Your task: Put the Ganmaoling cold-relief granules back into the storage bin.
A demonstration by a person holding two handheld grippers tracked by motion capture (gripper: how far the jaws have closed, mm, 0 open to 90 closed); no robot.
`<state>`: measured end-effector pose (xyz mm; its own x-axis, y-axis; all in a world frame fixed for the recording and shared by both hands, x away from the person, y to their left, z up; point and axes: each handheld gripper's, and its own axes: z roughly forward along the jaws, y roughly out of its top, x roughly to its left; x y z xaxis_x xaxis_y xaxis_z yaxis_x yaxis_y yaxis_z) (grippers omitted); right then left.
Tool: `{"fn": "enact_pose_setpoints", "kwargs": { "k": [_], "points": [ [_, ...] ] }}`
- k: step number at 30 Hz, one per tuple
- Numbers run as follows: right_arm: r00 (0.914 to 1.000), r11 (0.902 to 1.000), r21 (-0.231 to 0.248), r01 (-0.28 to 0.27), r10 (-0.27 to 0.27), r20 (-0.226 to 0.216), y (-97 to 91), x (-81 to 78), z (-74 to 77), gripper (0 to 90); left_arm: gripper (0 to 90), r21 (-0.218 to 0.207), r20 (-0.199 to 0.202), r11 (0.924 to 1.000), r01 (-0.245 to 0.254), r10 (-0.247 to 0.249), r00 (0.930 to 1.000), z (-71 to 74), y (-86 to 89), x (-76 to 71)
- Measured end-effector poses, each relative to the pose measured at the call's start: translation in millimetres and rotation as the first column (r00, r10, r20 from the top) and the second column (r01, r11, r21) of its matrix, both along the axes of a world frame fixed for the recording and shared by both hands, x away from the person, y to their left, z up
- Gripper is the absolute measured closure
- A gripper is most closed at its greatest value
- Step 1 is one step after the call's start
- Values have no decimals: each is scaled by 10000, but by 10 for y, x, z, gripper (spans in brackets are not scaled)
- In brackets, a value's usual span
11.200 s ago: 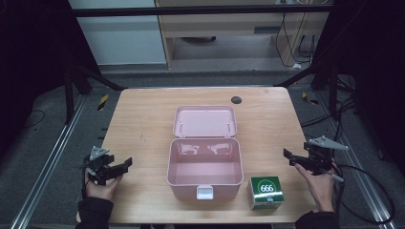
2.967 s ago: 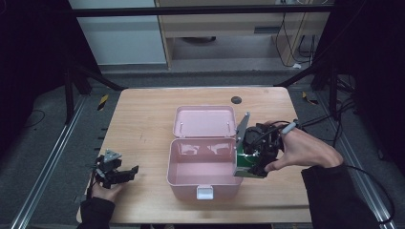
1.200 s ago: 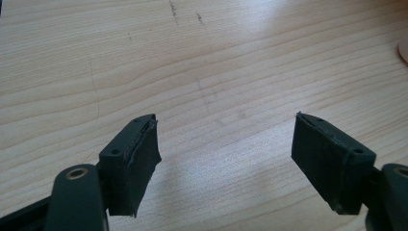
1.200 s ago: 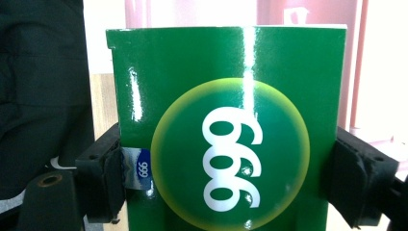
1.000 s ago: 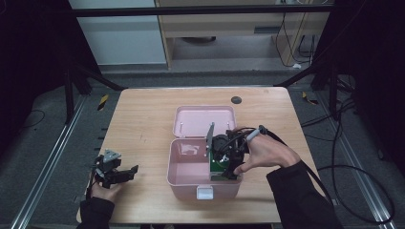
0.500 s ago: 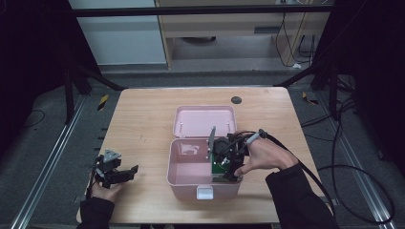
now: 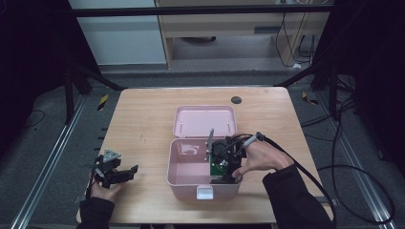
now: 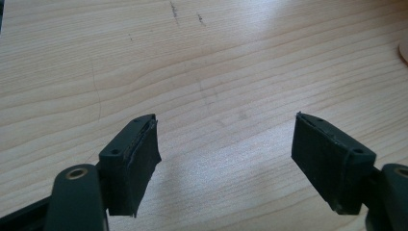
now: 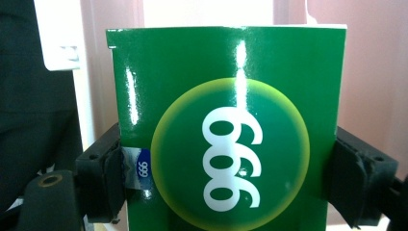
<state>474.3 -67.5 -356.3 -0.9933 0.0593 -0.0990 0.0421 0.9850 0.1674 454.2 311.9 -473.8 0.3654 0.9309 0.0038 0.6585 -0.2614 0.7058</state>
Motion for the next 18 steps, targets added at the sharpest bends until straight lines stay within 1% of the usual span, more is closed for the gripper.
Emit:
{"fn": "enact_pose_setpoints", "kwargs": {
  "k": [1,2,3,7,8,13,18],
  "points": [
    [9999,9999,-94,131,-132,-89,-7,1,-24,163,238,17,-11,10000,7,-7,10000,-1,-1,2],
    [9999,9999,-94,131,-132,-89,-7,1,-24,163,238,17,-11,10000,7,-7,10000,-1,-1,2],
    [10000,9999,-142,19,-20,-18,-4,8,-48,162,238,22,-14,10000,8,-8,10000,-2,-2,2],
    [10000,9999,-157,59,-59,-44,15,13,-71,162,238,6,-6,10000,0,0,10000,-1,0,0],
    [10000,9999,-128,-45,44,-71,29,22,-88,162,238,-4,-1,10000,-2,2,10000,-1,1,0],
    [9999,9996,-264,43,-45,-102,44,21,-127,161,238,-32,13,10000,-7,7,10000,-1,1,0],
    [9999,9995,-299,-25,21,-127,54,25,-155,160,237,-26,11,10000,-8,8,10000,-1,0,0]
  ]
}}
